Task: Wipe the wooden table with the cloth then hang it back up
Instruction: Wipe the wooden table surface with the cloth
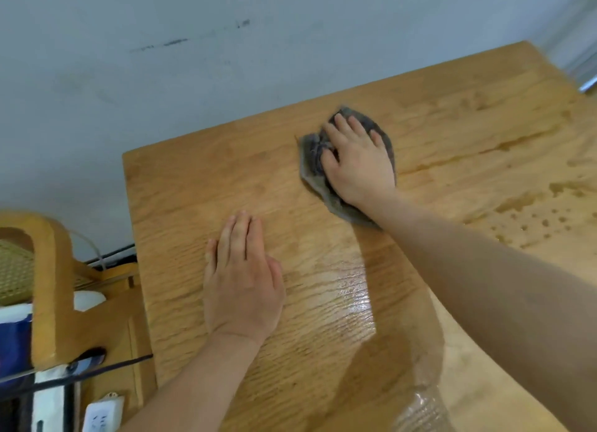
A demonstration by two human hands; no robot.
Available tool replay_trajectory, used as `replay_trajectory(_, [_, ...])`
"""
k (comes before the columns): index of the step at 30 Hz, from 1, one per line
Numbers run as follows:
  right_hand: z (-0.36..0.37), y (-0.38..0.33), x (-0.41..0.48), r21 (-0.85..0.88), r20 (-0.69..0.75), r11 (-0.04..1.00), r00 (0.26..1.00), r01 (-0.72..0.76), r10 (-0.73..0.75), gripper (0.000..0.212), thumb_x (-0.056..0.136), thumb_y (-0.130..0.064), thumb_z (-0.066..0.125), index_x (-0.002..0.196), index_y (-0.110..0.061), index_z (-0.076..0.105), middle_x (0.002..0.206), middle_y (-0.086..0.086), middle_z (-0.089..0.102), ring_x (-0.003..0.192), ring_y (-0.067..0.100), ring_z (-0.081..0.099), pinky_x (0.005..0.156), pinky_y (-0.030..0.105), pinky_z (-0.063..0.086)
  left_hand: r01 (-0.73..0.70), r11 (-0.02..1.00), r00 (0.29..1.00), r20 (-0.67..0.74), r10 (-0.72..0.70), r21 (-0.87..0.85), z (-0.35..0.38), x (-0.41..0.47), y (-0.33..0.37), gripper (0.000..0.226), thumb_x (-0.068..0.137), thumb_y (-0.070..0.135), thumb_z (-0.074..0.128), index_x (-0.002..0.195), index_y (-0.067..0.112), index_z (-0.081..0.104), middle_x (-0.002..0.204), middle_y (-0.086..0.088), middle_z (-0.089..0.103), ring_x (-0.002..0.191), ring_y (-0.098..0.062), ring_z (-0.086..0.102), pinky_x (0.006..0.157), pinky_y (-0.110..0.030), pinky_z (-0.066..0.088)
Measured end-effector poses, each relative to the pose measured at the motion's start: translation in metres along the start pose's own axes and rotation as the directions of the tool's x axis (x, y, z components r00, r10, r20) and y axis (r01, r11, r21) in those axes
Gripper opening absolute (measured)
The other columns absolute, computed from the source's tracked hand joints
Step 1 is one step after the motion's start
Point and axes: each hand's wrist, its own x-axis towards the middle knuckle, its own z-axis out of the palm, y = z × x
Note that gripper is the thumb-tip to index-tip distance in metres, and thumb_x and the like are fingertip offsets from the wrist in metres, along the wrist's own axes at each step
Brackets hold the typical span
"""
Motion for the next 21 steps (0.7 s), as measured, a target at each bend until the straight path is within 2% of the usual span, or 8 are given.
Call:
replay_trajectory(4, [0.008, -0.041, -0.113, 0.044, 0.095, 0.941, 0.936, 0.336, -0.339, 0.055, 0.094, -0.039, 0.037, 0.147, -0.023, 0.037, 0.156, -0.001, 0.029, 0.146, 0.017, 0.018, 0.119, 0.043, 0.013, -0.011, 1.000, 1.000, -0.018, 0.011, -0.007, -0.002, -0.002, 0.001, 0.059, 0.089, 0.028, 0.024, 0.142, 0.008, 0.039, 0.149, -0.009, 0.040, 0.141, -0.024, 0.029, 0.114, -0.046, 0.023])
replay_trajectory(6, [0.004, -0.035, -0.133, 0.075, 0.149, 0.902, 0.889, 0.426, -0.432, 0.055, 0.094, -0.039, 0.037, 0.147, -0.023, 0.037, 0.156, -0.002, 0.029, 0.146, 0.016, 0.019, 0.118, 0.040, 0.011, -0.010, 1.000, 1.000, -0.025, 0.010, -0.012, -0.004, -0.004, 0.003, 0.059, 0.089, 0.028, 0.024, 0.142, 0.007, 0.040, 0.149, -0.010, 0.040, 0.141, -0.025, 0.031, 0.114, -0.047, 0.024])
replay_trajectory(8, [0.001, -0.023, -0.102, 0.056, 0.137, 0.903, 0.893, 0.426, -0.430, 0.054, 0.094, -0.040, 0.038, 0.146, -0.024, 0.039, 0.155, -0.003, 0.031, 0.146, 0.014, 0.020, 0.119, 0.041, 0.014, -0.011, 1.000, 0.999, -0.036, 0.010, -0.010, -0.004, -0.003, 0.003, 0.058, 0.089, 0.026, 0.026, 0.142, 0.007, 0.040, 0.149, -0.011, 0.040, 0.140, -0.026, 0.031, 0.114, -0.047, 0.024])
replay_trajectory(11, [-0.002, -0.012, -0.028, 0.026, 0.050, 0.993, 0.992, 0.112, -0.114, 0.055, 0.097, -0.039, 0.035, 0.148, -0.021, 0.034, 0.158, -0.002, 0.025, 0.147, 0.015, 0.015, 0.119, 0.045, 0.014, -0.002, 1.000, 0.999, -0.039, 0.002, -0.010, -0.002, -0.002, 0.002, 0.059, 0.090, 0.028, 0.024, 0.145, 0.009, 0.036, 0.152, -0.008, 0.036, 0.143, -0.023, 0.026, 0.116, -0.042, 0.016])
replay_trajectory(12, [0.000, -0.011, -0.017, 0.014, 0.048, 0.999, 0.998, 0.041, -0.041, 0.056, 0.097, -0.039, 0.033, 0.150, -0.020, 0.031, 0.159, -0.002, 0.022, 0.147, 0.016, 0.013, 0.119, 0.044, 0.012, 0.000, 1.000, 0.999, -0.040, -0.001, -0.011, -0.001, -0.002, 0.001, 0.060, 0.090, 0.030, 0.022, 0.146, 0.010, 0.035, 0.153, -0.007, 0.034, 0.143, -0.022, 0.024, 0.116, -0.040, 0.014])
replay_trajectory(13, [0.003, -0.014, -0.018, 0.013, 0.050, 0.999, 0.998, 0.034, -0.035, 0.057, 0.096, -0.038, 0.033, 0.150, -0.019, 0.029, 0.159, -0.001, 0.021, 0.147, 0.016, 0.012, 0.119, 0.043, 0.010, -0.003, 1.000, 0.999, -0.042, 0.002, -0.011, 0.000, -0.002, 0.001, 0.060, 0.091, 0.030, 0.022, 0.146, 0.010, 0.035, 0.153, -0.007, 0.034, 0.143, -0.022, 0.024, 0.116, -0.040, 0.014])
replay_trajectory(17, [0.006, -0.030, -0.128, 0.058, 0.045, 0.957, 0.957, 0.283, -0.286, 0.059, 0.088, -0.036, 0.043, 0.145, -0.018, 0.041, 0.155, 0.001, 0.032, 0.145, 0.019, 0.023, 0.117, 0.044, 0.018, -0.010, 1.000, 0.998, -0.059, 0.009, -0.018, -0.002, -0.003, 0.003, 0.059, 0.090, 0.028, 0.027, 0.142, 0.007, 0.041, 0.150, -0.011, 0.039, 0.141, -0.026, 0.030, 0.114, -0.046, 0.023])
replay_trajectory(21, [-0.002, -0.016, -0.243, 0.107, 0.173, 0.862, 0.845, 0.495, -0.507, 0.058, 0.089, -0.038, 0.048, 0.144, -0.020, 0.042, 0.155, -0.001, 0.032, 0.146, 0.016, 0.020, 0.118, 0.041, 0.020, 0.015, 0.999, 0.998, -0.056, -0.017, -0.035, -0.003, -0.005, 0.006, 0.049, 0.095, 0.018, 0.037, 0.142, 0.006, 0.041, 0.150, -0.012, 0.038, 0.141, -0.027, 0.029, 0.115, -0.047, 0.022])
